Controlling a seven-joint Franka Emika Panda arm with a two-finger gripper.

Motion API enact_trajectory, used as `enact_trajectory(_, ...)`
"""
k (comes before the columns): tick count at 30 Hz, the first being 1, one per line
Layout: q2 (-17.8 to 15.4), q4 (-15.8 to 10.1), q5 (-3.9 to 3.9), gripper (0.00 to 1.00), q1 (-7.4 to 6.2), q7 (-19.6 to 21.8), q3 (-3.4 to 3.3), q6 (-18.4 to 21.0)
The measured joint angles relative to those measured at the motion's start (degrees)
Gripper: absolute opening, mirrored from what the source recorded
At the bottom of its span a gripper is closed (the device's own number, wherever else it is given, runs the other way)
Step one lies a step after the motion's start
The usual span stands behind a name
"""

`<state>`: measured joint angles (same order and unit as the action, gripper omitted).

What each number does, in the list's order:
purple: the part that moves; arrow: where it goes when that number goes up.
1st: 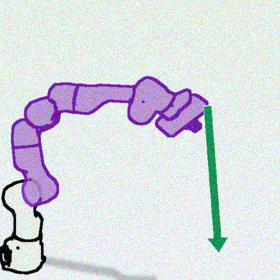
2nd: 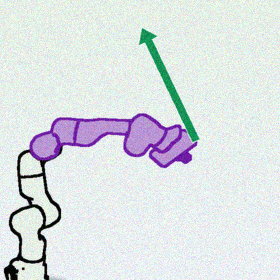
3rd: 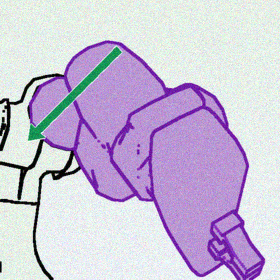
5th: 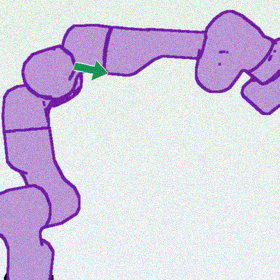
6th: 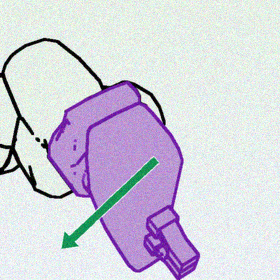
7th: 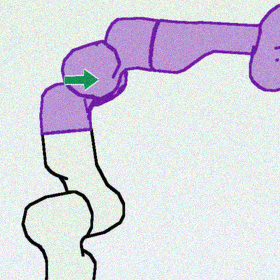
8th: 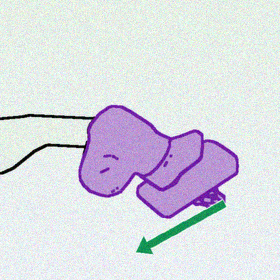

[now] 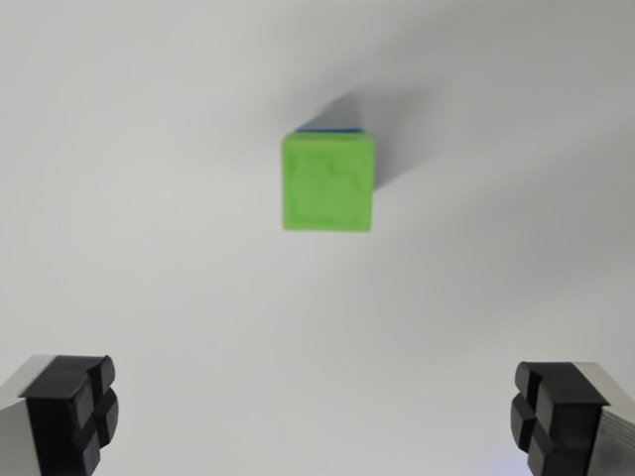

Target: Stack cube

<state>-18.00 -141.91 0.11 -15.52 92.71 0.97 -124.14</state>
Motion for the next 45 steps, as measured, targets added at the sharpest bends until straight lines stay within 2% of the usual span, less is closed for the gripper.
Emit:
enact_trajectory(10, -2.0, 3.1, 0.0, 1.0, 0.0, 0.0, 0.0, 5.1)
enact_trajectory(21, -3.1, 5.7, 0.01, 1.0, 0.0, 0.0, -0.02, 8.7)
enact_trajectory(45, -3.2, 6.3, 0.01, 1.0, 0.0, 0.0, -0.02, 9.5)
